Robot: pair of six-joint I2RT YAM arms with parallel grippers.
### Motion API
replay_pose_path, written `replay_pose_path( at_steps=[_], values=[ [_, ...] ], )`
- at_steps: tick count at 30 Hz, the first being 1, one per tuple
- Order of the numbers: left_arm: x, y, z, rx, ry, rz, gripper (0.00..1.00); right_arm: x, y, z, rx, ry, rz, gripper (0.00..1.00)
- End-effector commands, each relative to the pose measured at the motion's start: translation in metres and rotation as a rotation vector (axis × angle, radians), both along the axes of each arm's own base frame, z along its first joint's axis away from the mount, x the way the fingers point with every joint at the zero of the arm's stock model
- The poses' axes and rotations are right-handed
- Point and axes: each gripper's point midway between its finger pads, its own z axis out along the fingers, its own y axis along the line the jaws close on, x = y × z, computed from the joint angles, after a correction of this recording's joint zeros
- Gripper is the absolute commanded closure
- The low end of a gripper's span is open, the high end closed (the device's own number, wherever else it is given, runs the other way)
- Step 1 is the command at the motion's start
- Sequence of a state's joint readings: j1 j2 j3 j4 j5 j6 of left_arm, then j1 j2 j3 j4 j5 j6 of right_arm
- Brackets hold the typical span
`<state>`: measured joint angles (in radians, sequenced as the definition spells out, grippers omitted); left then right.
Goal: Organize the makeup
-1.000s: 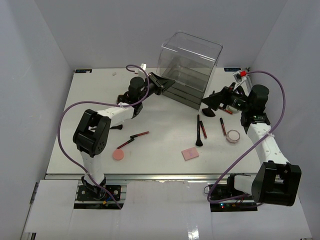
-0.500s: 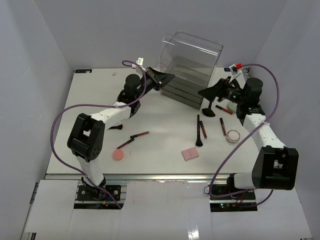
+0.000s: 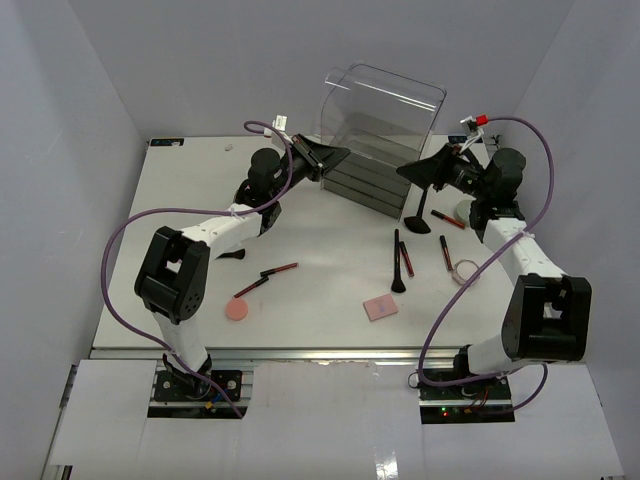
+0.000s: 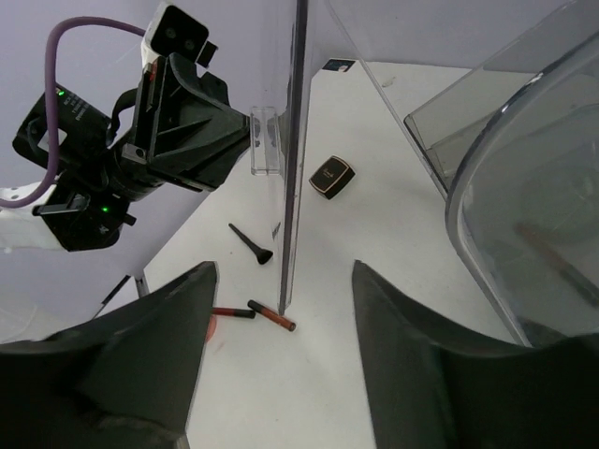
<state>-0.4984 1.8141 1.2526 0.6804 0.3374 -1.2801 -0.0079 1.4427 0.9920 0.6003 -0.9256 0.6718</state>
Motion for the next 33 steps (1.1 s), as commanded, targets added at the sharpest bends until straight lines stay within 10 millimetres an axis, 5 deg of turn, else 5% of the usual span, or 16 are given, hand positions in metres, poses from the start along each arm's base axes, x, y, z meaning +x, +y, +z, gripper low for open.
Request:
replay_pose_path(
  at_steps=[1,8,15,21,26,33],
  values=[
    [-0.012,0.007,0.047,-0.061,-0.093,-0.004,0.98,0.004,0.006,0.031,0.048,-0.073,0.055,0.42],
    [-0.011,0.008,0.044,-0.054,-0.087,-0.003,0.95,-0.002,0.009,0.038,0.057,-0.099,0.084,0.58],
    [-0.012,0.011,0.035,-0.044,-0.063,0.009,0.79,-0.01,0.01,0.038,0.057,-0.1,0.097,0.75],
    [-0.016,0.018,0.031,-0.026,-0.047,0.028,0.48,-0.013,0.01,0.039,0.056,-0.102,0.099,0.81],
    [-0.03,0.031,0.036,0.019,-0.089,0.064,0.25,-0.018,0.01,0.041,0.052,-0.109,0.103,0.84],
    [-0.072,0.065,0.022,0.135,-0.13,0.135,0.23,-0.024,0.01,0.047,0.05,-0.121,0.107,0.85]
  ],
)
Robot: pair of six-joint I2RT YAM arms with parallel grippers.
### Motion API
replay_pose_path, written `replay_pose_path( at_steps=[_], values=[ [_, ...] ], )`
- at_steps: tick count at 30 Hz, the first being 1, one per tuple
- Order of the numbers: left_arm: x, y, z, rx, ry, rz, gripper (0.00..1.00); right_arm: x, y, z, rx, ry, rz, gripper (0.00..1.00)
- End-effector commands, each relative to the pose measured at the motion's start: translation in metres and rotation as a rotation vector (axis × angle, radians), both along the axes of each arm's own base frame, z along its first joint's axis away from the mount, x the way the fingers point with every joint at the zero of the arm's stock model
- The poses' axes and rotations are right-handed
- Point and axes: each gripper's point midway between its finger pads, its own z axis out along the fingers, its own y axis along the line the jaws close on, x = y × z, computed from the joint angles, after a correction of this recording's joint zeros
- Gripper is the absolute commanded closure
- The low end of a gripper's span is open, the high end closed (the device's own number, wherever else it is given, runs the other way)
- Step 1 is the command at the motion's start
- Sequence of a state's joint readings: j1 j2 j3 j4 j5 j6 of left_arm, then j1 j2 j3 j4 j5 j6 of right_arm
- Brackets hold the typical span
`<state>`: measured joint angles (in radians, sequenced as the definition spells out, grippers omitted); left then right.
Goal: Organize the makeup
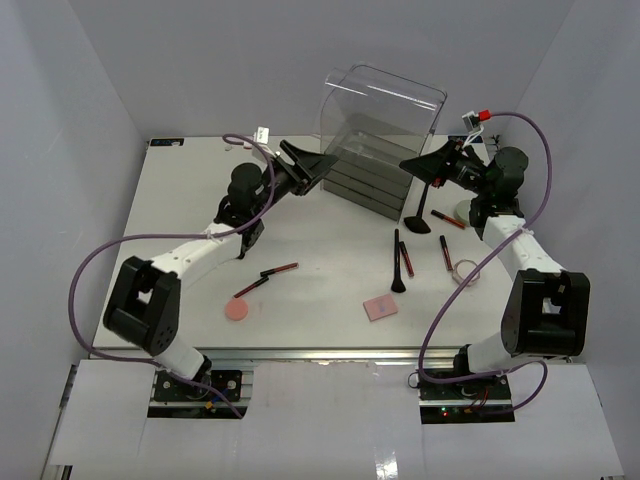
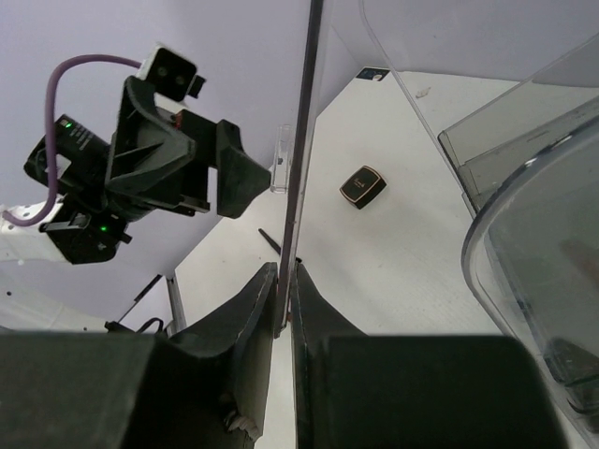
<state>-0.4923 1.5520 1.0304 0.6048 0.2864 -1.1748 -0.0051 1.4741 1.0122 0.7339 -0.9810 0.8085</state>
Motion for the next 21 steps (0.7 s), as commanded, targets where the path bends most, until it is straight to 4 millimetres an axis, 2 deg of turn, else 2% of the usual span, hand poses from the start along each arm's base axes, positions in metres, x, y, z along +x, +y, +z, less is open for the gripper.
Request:
replay_pose_path(
  at_steps=[1,2,4,6,8,10,17,21],
  values=[
    [-0.034,0.034,0.001,0.085,-0.061,0.078,0.23,-0.02,0.003,0.03,-0.009,-0.115,0.037,0.85],
    [-0.042,0.042,-0.018,0.121,-0.026,0.096,0.23,-0.021,0.004,0.029,-0.009,-0.114,0.038,0.85],
    [-0.055,0.056,-0.036,0.18,0.019,0.126,0.22,-0.023,0.003,0.03,-0.01,-0.115,0.037,0.85],
    [-0.072,0.072,-0.073,0.275,0.116,0.151,0.22,-0.026,0.003,0.034,-0.013,-0.124,0.037,0.85],
    [-0.092,0.09,-0.097,0.347,0.191,0.173,0.22,-0.026,0.003,0.035,-0.02,-0.125,0.033,0.85],
    [-0.11,0.109,-0.13,0.431,0.304,0.207,0.22,-0.028,0.003,0.036,-0.027,-0.128,0.029,0.85],
    [-0.153,0.175,-0.16,0.577,0.506,0.411,0.2,-0.027,0.001,0.036,-0.042,-0.132,0.012,0.85],
    [-0.169,0.192,-0.175,0.64,0.611,0.458,0.2,-0.026,0.001,0.036,-0.038,-0.127,0.009,0.85]
  ],
)
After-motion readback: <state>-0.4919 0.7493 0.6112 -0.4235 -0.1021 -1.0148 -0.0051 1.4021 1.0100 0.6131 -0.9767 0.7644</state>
